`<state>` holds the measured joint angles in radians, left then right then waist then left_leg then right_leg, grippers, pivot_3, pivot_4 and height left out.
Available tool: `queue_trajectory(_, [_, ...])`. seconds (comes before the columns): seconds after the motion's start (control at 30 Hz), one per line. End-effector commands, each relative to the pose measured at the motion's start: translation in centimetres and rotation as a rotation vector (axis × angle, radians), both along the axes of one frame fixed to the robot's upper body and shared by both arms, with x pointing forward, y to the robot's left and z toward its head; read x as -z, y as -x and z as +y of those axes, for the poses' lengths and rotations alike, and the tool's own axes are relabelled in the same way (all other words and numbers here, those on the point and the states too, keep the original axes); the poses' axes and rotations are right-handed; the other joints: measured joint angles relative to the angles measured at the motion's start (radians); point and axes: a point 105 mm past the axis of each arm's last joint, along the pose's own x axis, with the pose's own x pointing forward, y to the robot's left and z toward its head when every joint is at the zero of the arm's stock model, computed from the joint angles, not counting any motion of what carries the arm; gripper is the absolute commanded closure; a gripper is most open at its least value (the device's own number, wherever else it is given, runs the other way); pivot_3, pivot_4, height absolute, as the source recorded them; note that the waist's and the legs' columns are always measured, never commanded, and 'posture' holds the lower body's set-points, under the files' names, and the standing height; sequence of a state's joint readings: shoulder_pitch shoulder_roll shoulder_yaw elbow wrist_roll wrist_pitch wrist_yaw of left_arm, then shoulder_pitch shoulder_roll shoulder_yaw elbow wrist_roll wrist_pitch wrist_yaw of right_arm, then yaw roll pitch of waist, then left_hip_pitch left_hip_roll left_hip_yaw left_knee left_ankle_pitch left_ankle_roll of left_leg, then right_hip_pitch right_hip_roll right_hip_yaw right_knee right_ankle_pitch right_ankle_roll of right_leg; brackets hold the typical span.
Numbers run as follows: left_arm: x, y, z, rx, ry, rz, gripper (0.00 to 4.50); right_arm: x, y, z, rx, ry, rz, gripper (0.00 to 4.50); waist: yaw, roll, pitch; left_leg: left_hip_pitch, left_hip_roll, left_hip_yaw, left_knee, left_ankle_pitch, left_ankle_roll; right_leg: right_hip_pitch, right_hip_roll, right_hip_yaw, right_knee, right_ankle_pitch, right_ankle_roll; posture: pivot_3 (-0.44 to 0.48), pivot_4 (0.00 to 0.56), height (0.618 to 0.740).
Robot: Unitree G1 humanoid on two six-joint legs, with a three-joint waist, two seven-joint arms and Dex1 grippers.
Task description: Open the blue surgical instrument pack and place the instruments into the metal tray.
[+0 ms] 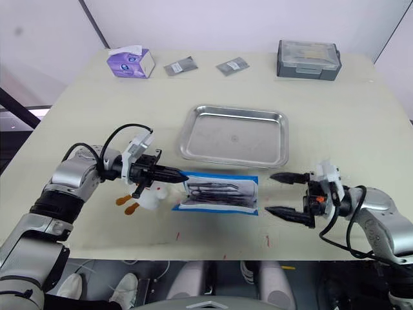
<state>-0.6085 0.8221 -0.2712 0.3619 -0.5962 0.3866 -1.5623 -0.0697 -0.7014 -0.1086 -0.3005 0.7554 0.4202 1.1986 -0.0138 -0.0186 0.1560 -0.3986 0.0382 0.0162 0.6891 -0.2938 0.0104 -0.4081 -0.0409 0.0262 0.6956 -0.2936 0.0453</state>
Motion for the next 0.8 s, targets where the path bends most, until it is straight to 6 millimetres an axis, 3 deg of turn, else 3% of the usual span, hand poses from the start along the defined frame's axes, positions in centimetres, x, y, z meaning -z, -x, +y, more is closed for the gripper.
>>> queue_trajectory(0.03, [-0.7,0.4,-0.3,0.053,0.025,-0.024,4.50,-3.6,-0.1,0.5,0.011,-0.092,-0.070,0.07,0.000,0.000,0.000,0.000,0.000,0.000,0.000,0.000,0.000,0.000,0.000,0.000,0.000,0.000,0.000,0.000,0.150,0.740])
queue_trajectory(0.13, [-0.5,0.4,-0.7,0.060,0.025,-0.023,4.50,-4.2,-0.3,1.8,-0.002,-0.129,-0.062,0.78,0.001,0.000,0.000,0.000,0.000,0.000,0.000,0.000,0.000,0.000,0.000,0.000,0.000,0.000,0.000,0.000,0.150,0.740])
queue_trajectory(0.23, [-0.5,0.4,-0.9,0.067,0.027,-0.024,4.50,-3.5,0.0,2.9,-0.027,-0.096,-0.042,1.97,0.003,0.000,0.000,-0.001,0.000,0.000,0.000,0.000,0.000,0.000,0.000,0.000,0.000,0.000,0.000,0.000,0.150,0.740])
queue_trajectory(0.4, [-0.6,0.4,-1.1,0.070,0.023,-0.023,4.50,-1.8,0.4,4.0,-0.029,-0.047,0.006,4.39,0.003,0.000,0.000,-0.001,0.000,0.000,0.000,0.000,0.000,0.000,0.000,0.000,-0.001,0.000,0.000,0.000,0.150,0.740])
queue_trajectory(0.8, [-0.8,0.9,-1.4,0.078,0.031,-0.012,4.50,1.5,0.9,4.9,-0.017,0.052,0.089,4.39,0.001,0.000,0.000,-0.001,0.000,0.000,0.000,0.000,0.000,0.000,0.000,0.000,-0.001,0.000,0.000,0.000,0.150,0.740])
